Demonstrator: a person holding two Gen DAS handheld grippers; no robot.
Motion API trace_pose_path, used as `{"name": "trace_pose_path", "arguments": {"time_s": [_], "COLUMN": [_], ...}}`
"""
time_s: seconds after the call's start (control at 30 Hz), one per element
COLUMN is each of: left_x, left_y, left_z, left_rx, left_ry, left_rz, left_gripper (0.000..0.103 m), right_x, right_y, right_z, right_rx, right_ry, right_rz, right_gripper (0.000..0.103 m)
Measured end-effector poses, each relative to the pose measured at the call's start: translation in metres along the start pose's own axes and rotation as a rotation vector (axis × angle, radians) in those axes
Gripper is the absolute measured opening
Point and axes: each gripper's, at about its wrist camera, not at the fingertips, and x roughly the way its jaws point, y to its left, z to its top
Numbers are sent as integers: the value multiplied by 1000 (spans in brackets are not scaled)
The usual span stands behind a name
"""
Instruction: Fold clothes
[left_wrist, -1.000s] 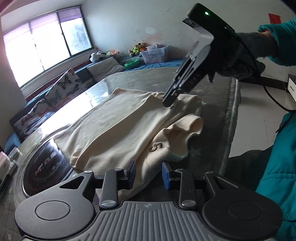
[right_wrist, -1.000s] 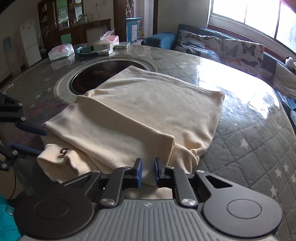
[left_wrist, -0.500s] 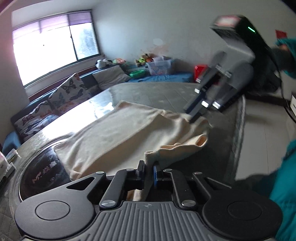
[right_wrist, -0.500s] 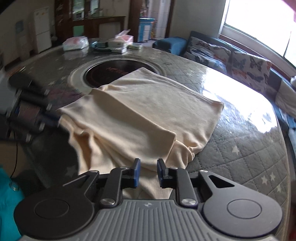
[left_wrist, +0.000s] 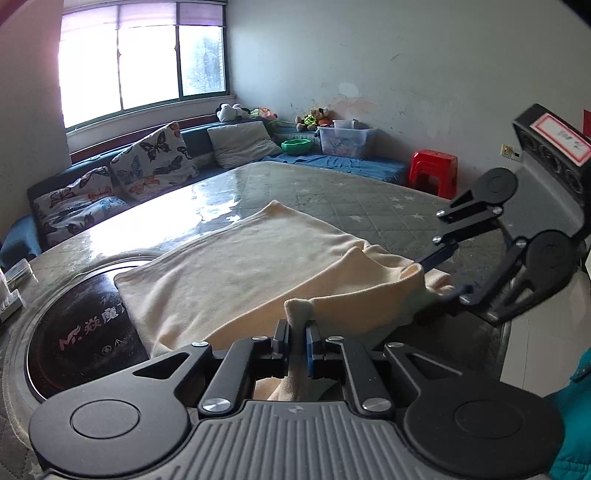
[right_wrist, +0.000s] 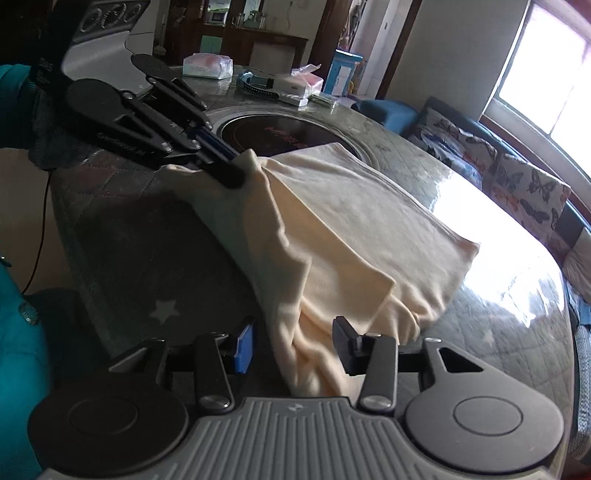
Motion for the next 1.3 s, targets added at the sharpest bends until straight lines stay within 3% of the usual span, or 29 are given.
{"name": "trace_pose_path", "arguments": {"time_s": [0.03, 0.1, 0.2, 0.5, 0.53, 0.63, 0.73, 0.87, 1.1, 1.3], "left_x": [0, -3, -11, -25, -24, -26, -33, -50, -99, -101], "left_y": [-2, -4, -9, -19, -19, -23, -25, -27, -39, -23], "left_z": [-1, -6, -14, -44, -45, -49, -45, -37, -30, -16], "left_rx": [4, 14, 36, 136, 137, 159, 154, 134, 90, 23], "left_ry": [3, 3, 4, 38, 40, 22, -13, -57, -93, -113], "left_rz": [2, 5, 29, 121, 124, 142, 154, 155, 76, 112], "left_gripper": [13, 14, 26, 31, 30, 11, 7, 6, 5, 5], "right_x": [2, 5, 8, -1, -1, -1, -3, -14, -61, -81], "right_y": [-1, -4, -9, -22, -22, -21, -20, -19, -7, -2], "right_z": [2, 5, 9, 22, 23, 23, 23, 22, 20, 29], "right_rx": [10, 29, 59, 129, 132, 140, 153, 157, 134, 123], "right_ry": [0, 1, -4, -61, -65, -73, -87, -119, -163, -171], "right_rz": [4, 12, 21, -3, -6, -25, -34, -43, -9, 19], "right_gripper": [23, 11, 10, 8, 8, 7, 6, 5, 5, 5]}}
